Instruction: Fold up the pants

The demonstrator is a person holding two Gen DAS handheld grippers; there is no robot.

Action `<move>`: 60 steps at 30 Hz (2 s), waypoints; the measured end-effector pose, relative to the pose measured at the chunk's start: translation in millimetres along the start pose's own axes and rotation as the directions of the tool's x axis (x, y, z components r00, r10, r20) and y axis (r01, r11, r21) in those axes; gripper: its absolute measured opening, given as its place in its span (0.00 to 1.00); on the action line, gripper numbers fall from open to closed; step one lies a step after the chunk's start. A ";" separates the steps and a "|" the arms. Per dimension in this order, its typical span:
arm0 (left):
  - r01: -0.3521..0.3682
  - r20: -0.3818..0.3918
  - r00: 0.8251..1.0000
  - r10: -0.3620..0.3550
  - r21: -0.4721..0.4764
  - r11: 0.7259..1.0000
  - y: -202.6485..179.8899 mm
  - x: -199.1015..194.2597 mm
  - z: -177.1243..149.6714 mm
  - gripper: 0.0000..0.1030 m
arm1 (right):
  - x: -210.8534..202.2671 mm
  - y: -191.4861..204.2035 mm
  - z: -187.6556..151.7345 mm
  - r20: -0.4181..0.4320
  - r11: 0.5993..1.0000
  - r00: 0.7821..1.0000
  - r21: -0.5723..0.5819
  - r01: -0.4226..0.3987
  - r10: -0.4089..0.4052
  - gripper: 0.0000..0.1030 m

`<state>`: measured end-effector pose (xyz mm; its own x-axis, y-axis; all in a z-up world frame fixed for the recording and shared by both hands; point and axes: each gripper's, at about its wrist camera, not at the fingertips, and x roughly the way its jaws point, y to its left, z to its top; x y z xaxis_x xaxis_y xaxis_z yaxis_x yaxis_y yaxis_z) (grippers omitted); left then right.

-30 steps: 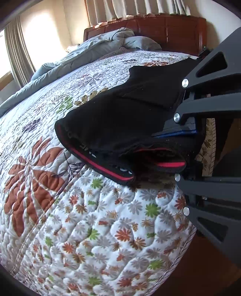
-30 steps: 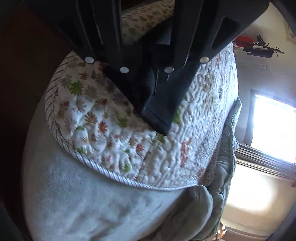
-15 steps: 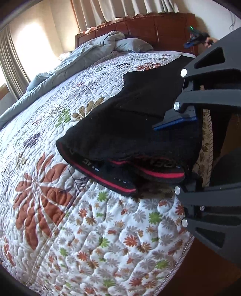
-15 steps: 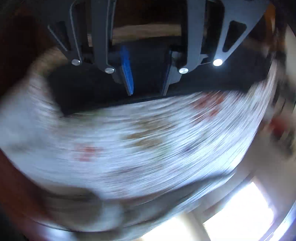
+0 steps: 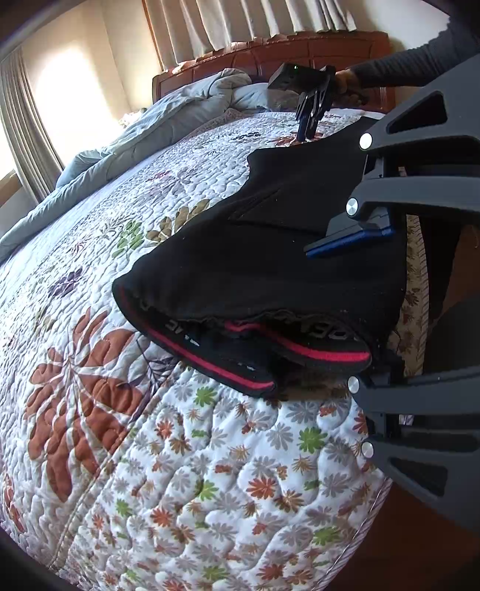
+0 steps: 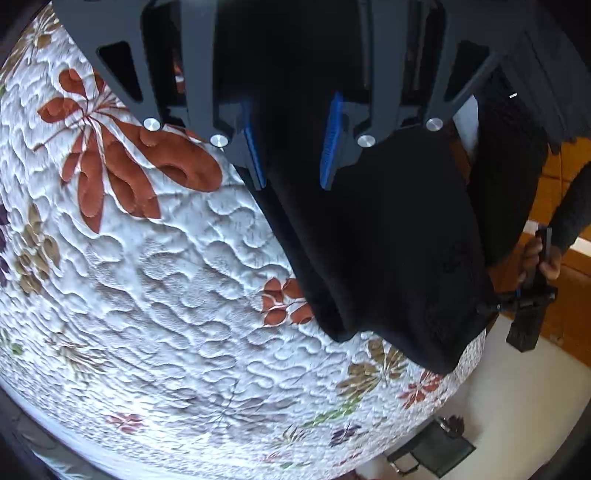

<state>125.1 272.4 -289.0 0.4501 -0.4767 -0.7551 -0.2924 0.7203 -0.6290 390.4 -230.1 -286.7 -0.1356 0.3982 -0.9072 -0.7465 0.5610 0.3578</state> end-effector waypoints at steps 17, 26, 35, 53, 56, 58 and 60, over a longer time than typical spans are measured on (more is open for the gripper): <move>-0.053 0.076 0.996 0.055 -0.033 0.998 7.8 -1.5 -13.9 0.21 | 2.1 -26.9 -12.6 -0.014 0.999 0.999 0.037 0.034 -0.033 0.13; -0.055 0.063 0.996 0.055 -0.007 0.998 6.3 -2.0 -18.7 0.59 | -70.3 -85.0 -101.8 -0.058 0.979 0.994 0.176 0.098 -0.089 0.17; -0.079 0.083 0.993 0.078 0.007 0.997 -10.8 0.1 -17.3 0.73 | -48.8 -77.6 -123.3 -0.174 0.982 0.973 0.088 0.170 -0.153 0.14; -0.096 0.088 0.991 0.096 -0.012 0.995 -11.8 4.2 -13.5 0.74 | -60.7 -86.0 -119.2 -0.174 0.986 0.975 0.070 0.152 -0.138 0.02; -0.097 0.086 0.991 0.098 -0.012 0.995 -14.1 6.7 -13.6 0.74 | -48.8 -90.6 -119.0 -0.183 0.982 0.970 0.070 0.175 -0.160 0.03; -0.097 0.078 0.992 0.097 -0.010 0.995 -16.3 7.2 -13.4 0.74 | -50.7 -90.5 -122.9 -0.172 0.985 0.977 0.097 0.145 -0.127 0.10; -0.097 0.063 0.993 0.097 0.002 0.995 -18.2 6.5 -12.4 0.75 | -69.4 -94.2 -131.7 -0.127 0.980 0.984 0.137 0.141 -0.124 0.24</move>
<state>122.8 249.9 -284.7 0.4721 -0.3722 -0.7991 -0.3328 0.7642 -0.5525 384.3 -406.2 -286.5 -0.1238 0.2304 -0.9652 -0.6616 0.7058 0.2533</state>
